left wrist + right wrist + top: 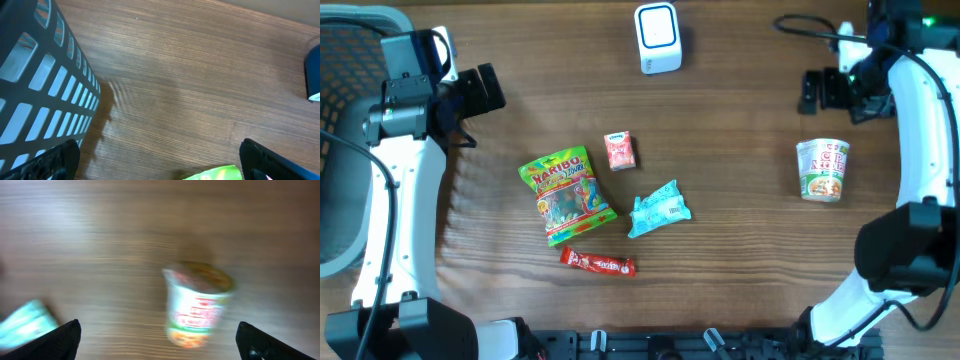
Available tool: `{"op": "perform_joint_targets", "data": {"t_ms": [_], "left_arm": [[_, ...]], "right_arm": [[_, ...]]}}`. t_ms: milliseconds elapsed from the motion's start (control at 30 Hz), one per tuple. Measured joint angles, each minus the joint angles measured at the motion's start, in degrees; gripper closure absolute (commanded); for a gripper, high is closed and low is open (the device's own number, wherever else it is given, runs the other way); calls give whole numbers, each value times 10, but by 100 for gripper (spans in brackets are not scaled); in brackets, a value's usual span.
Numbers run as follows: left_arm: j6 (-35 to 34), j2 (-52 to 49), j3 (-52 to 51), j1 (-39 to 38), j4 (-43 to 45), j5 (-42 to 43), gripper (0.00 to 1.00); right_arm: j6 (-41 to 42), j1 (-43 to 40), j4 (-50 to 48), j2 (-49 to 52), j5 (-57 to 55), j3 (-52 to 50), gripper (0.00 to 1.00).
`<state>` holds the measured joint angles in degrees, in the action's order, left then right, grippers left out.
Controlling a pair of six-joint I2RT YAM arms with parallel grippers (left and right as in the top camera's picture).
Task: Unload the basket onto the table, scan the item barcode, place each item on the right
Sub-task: 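Carry the cup back right, set it down and open the right gripper, then reach the right gripper over the mint-green wipes pack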
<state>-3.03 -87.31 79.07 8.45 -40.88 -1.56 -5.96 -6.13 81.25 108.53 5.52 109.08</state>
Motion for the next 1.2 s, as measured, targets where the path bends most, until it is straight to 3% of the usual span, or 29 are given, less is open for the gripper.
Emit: {"op": "perform_joint_targets", "data": {"t_ms": [300, 467, 667, 800, 833, 900, 1200], "left_arm": [[0, 0, 0, 0, 0, 0, 0], [0, 0, 0, 0, 0, 0, 0], [0, 0, 0, 0, 0, 0, 0], [0, 0, 0, 0, 0, 0, 0], [0, 0, 0, 0, 0, 0, 0], [0, 0, 0, 0, 0, 0, 0], [0, 0, 0, 0, 0, 0, 0]], "right_arm": [[13, 128, -9, -15, 164, 6, 0], [65, 180, -31, -15, 198, 6, 32], [90, 258, -30, -15, 200, 6, 38], [97, 322, -24, -15, 164, 6, 48], [99, 343, -25, -15, 149, 6, 52], [103, 388, -30, -15, 120, 6, 75], [145, 467, -42, 41, 59, 6, 82]]}}
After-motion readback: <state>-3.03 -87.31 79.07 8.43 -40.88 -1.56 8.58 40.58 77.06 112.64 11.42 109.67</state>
